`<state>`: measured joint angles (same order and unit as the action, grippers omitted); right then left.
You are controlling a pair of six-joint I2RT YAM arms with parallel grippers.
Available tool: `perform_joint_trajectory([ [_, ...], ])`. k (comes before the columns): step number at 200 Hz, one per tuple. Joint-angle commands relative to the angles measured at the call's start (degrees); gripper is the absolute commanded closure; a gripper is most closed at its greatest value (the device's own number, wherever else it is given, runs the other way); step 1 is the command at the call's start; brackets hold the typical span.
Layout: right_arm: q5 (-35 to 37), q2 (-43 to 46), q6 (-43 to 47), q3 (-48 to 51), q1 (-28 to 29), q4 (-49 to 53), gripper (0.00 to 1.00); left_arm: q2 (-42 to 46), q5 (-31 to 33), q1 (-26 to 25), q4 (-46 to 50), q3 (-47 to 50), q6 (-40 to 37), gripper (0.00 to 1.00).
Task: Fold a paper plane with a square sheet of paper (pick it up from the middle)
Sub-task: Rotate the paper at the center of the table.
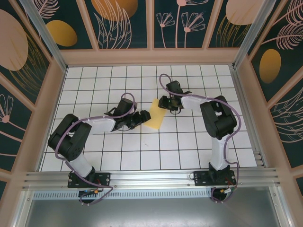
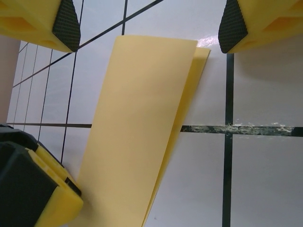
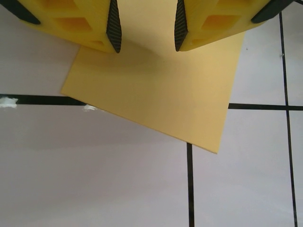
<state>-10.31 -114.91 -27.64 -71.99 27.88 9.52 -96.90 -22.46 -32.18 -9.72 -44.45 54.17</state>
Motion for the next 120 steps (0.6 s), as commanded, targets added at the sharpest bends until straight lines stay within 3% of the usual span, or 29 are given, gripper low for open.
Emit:
perform_joint_trajectory([
  [1, 1.6, -3.0, -1.4, -0.7, 0.2, 3.2, 0.64, -1.0, -1.8, 0.2, -0.6, -0.4, 0.6, 0.22],
  [78, 1.3, -3.4, -2.0, 0.4, 0.3, 3.2, 0.64, -4.5, -4.8, -0.5, -1.8, -2.7, 0.0, 0.24],
  [120, 1.2, -3.4, -2.0, 0.5, 0.3, 3.1, 0.65, -3.6, -5.7, -0.6, -3.6, -3.0, 0.1, 0.31],
])
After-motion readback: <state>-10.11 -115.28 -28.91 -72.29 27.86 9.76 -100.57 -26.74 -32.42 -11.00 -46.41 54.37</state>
